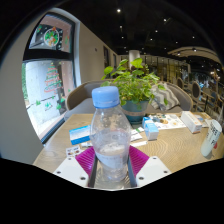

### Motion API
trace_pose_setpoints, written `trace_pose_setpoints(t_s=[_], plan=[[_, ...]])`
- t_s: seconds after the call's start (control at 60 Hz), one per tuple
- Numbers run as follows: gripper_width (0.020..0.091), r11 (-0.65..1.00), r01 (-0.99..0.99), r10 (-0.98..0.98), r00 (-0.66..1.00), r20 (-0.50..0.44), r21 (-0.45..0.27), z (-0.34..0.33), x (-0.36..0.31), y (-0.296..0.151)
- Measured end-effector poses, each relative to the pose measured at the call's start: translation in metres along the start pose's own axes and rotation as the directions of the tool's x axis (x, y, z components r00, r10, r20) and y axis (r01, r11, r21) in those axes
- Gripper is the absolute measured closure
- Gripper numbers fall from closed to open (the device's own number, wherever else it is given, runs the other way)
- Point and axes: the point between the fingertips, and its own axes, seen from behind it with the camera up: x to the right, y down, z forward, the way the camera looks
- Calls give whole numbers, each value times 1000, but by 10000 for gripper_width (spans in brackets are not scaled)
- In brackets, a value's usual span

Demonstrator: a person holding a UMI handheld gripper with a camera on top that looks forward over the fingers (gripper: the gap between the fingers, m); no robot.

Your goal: Pour water

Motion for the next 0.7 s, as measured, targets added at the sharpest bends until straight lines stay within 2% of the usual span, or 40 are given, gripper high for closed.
trace_pose_setpoints(t_s=[0.217,0.233,0.333,0.367,0.5,0.617,0.7], plan=[[751,999,-16,15,1000,8,33,-3,3,-4],[782,999,-14,13,1000,14,32,-3,1,-4],[782,1000,-14,13,999,32,28,-9,0,-11],[814,999,-19,17,999,40,33,-13,0,-17],[815,997,-54,50,996,76,63,-32,0,-51],[816,977,-197,184,972,147,80,-57,5,-95],[814,930,-359,332,913,237,82,-79,19,-134]])
